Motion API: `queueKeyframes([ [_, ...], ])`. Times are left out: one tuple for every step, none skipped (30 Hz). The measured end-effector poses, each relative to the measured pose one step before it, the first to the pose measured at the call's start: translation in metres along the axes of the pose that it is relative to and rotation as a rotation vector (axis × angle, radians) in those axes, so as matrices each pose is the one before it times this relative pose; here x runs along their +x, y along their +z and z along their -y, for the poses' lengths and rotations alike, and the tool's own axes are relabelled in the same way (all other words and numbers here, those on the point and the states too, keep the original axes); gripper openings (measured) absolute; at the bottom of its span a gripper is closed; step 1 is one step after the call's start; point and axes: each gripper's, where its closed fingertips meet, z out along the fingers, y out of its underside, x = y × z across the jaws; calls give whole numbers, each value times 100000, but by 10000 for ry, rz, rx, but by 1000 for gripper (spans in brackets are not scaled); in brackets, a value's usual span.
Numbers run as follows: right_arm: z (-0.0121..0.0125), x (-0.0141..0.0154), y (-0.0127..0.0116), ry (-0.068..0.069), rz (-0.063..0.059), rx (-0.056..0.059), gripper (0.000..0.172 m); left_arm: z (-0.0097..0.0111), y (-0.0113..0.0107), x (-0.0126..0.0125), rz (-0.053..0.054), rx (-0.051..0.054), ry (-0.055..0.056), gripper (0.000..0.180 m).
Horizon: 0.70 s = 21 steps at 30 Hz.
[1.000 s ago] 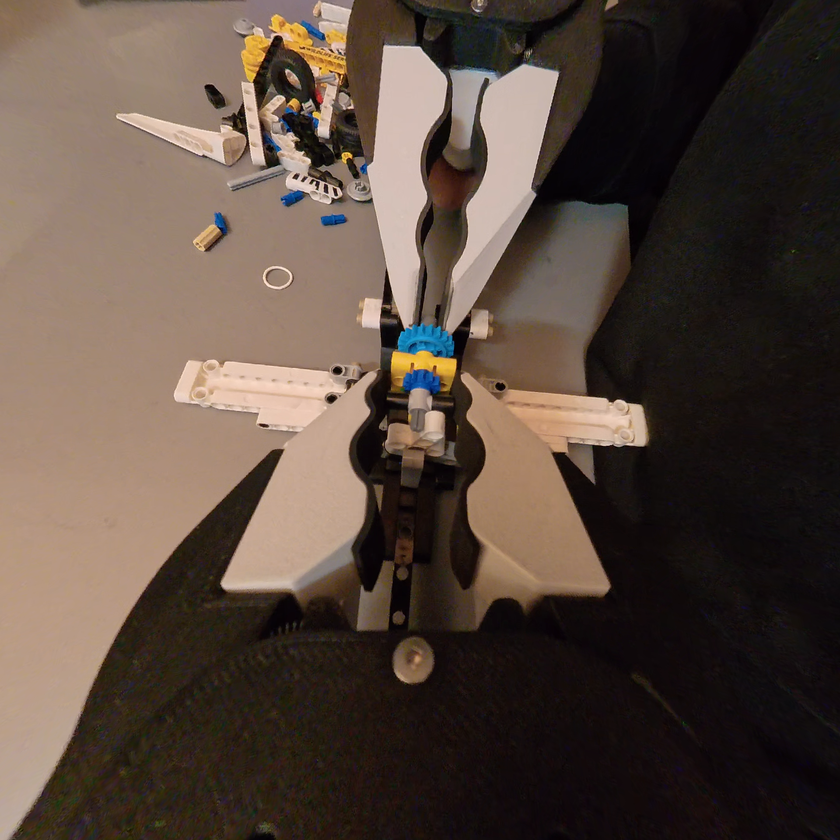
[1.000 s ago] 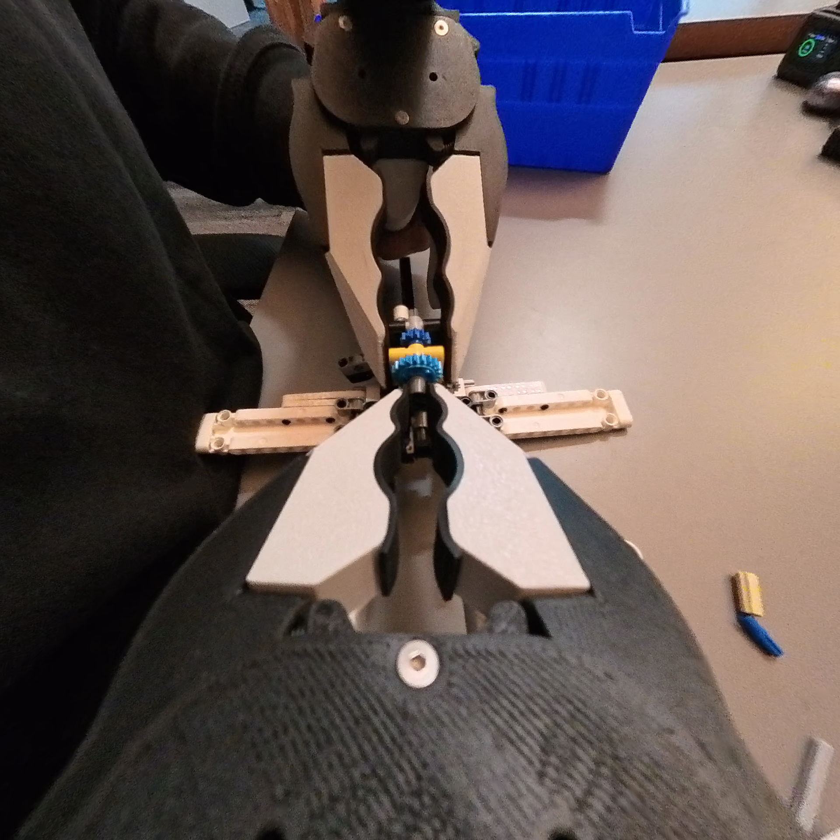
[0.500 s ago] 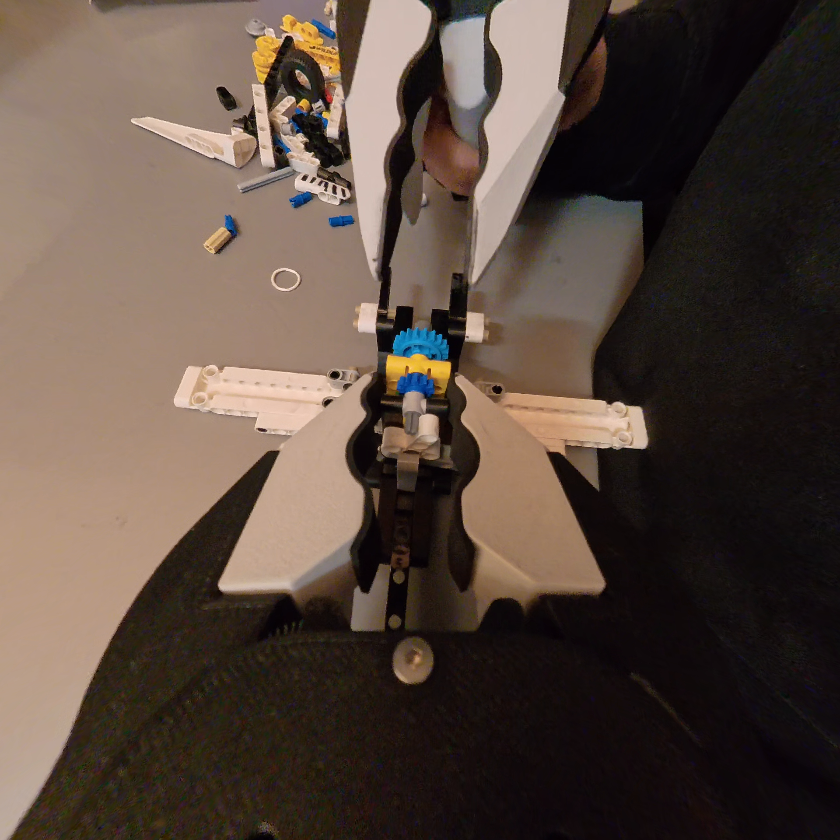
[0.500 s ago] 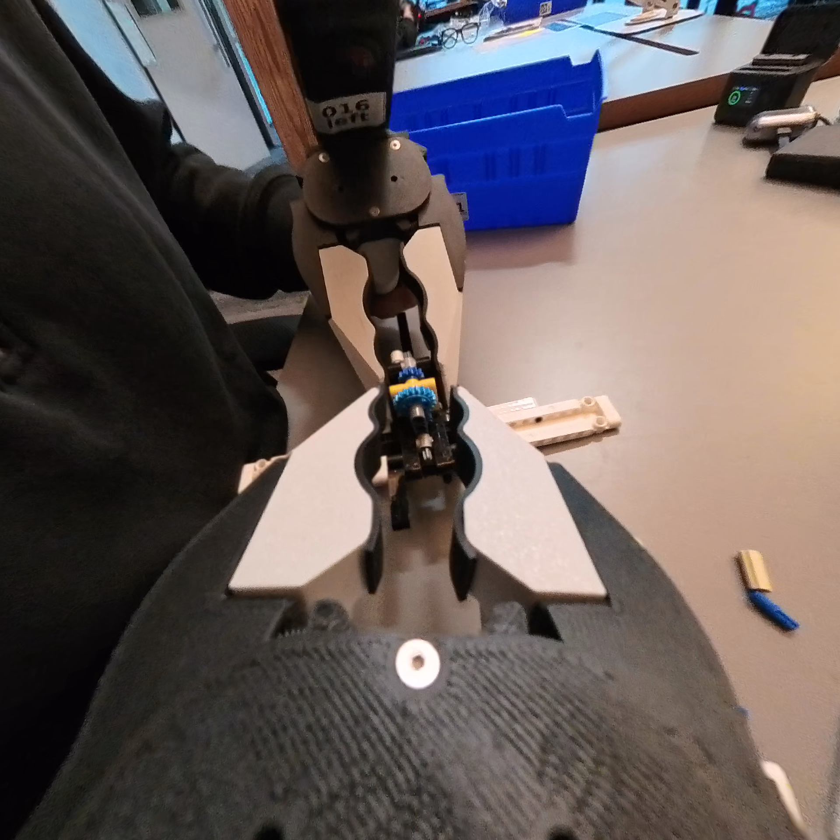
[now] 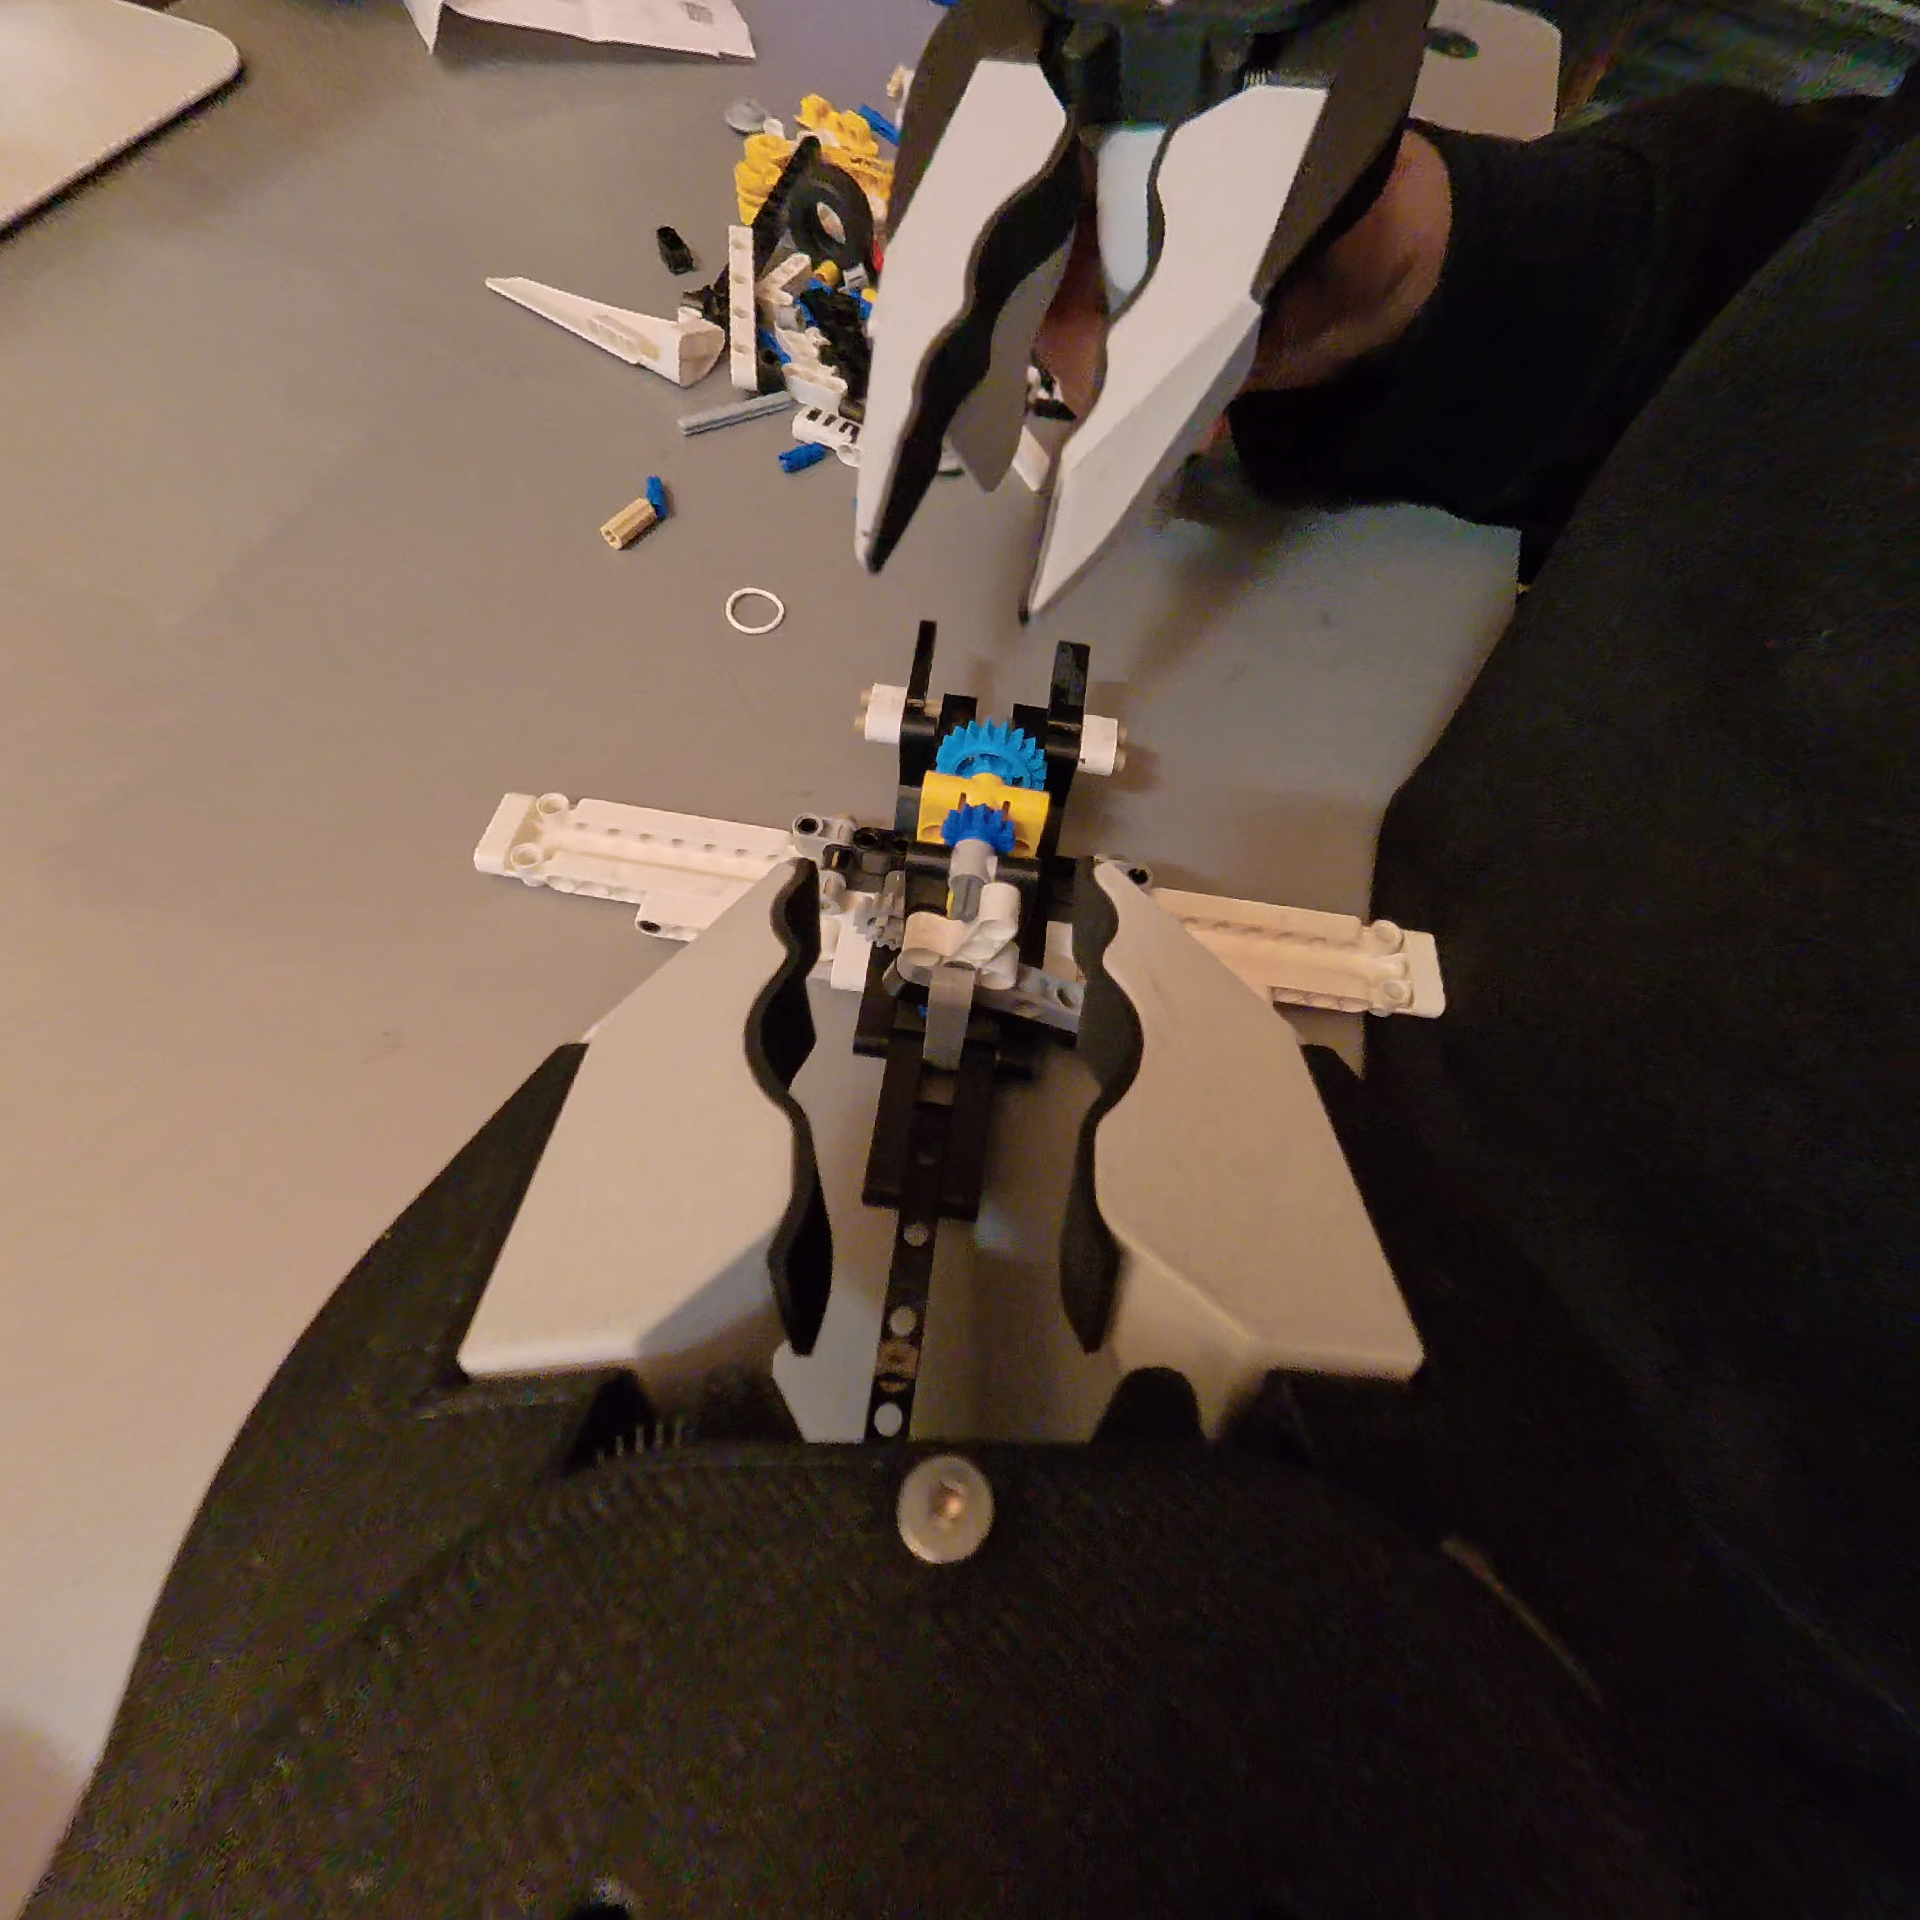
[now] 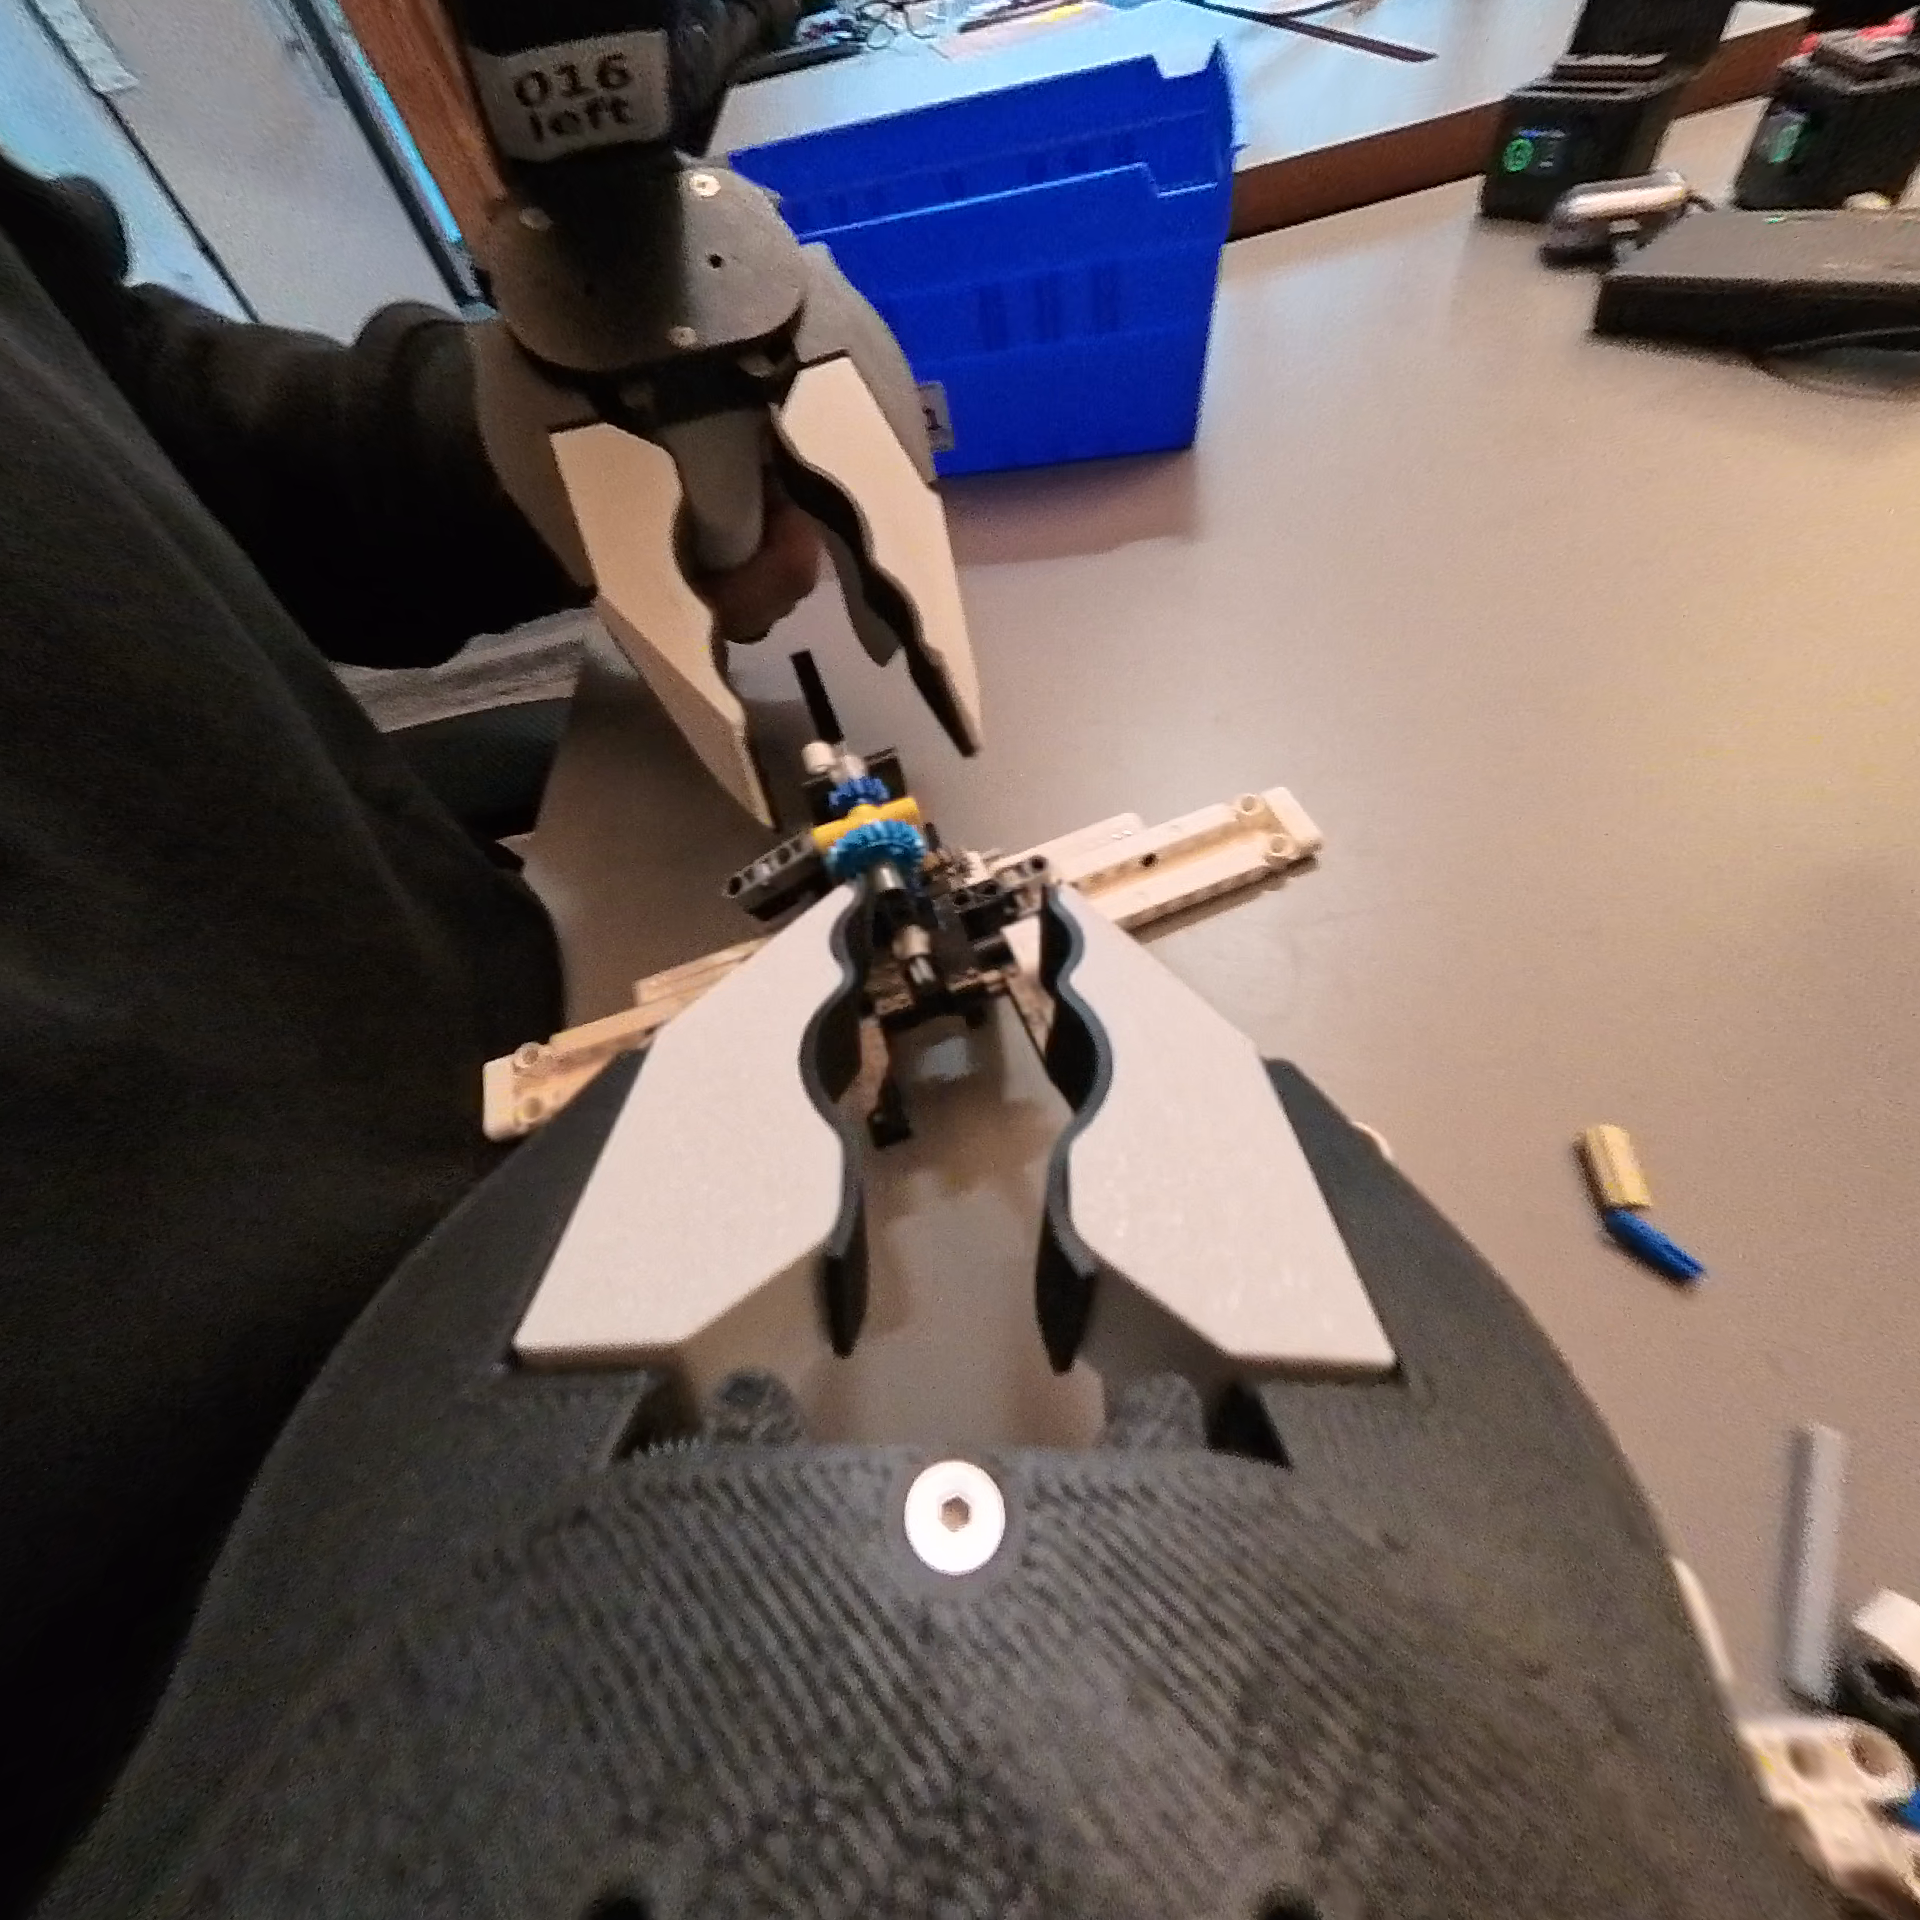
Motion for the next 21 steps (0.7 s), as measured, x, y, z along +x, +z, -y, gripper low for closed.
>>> queueKeyframes([
  [54,320,-218,38,-124,12,30,-9,23,37,12,-4,18,49],
  [34,233,-189,88,-65,19,31,-3,66,57,-1,-15,23,49],
  [-38,178,-131,120,-32,-10,32,8,87,71,-21,-21,21,49],
  [-104,94,-71,119,0,-44,33,64,103,90,-39,2,25,49],
  [-134,52,-27,108,11,-62,34,100,89,49,-9,24,24,49],
  [-134,15,6,93,2,-71,35,105,106,26,2,16,23,49],
  [-152,37,42,61,-23,-83,36,103,92,2,16,10,11,48],
  [-202,57,62,28,-46,-109,36,89,106,46,-9,-1,12,48],
  [-217,55,89,-4,-50,-127,36,56,112,64,-16,-13,15,48],
  [-240,68,92,-34,-61,-125,35,12,107,56,-11,-30,26,48],
  [-244,111,110,-41,-90,-139,36,-23,114,47,12,-44,41,48],
  [-283,166,115,-36,-117,-166,36,-49,87,31,20,-54,48,48],
  [-296,174,108,-45,-127,-177,36,-61,83,35,24,-52,39,47],
  [-262,148,109,-65,-118,-165,36,-47,70,10,25,-45,16,47],
  [-224,98,99,-75,-95,-143,35,-29,53,40,3,-28,0,47],
  [-186,68,86,-69,-64,-117,34,9,45,61,-20,-8,-8,47],
  [-133,38,73,-52,-46,-84,34,12,28,27,-4,-7,-16,47],
  [-59,48,53,-34,-37,-40,33,-1,33,4,2,-14,-10,47],
  [-2,36,27,-14,-19,-6,33,-27,23,6,1,-21,-5,47],
  [25,19,21,7,3,7,32,-33,7,-39,24,-30,-7,46],
  [23,12,-2,16,10,6,32,-28,-7,-60,39,-26,1,46],
])
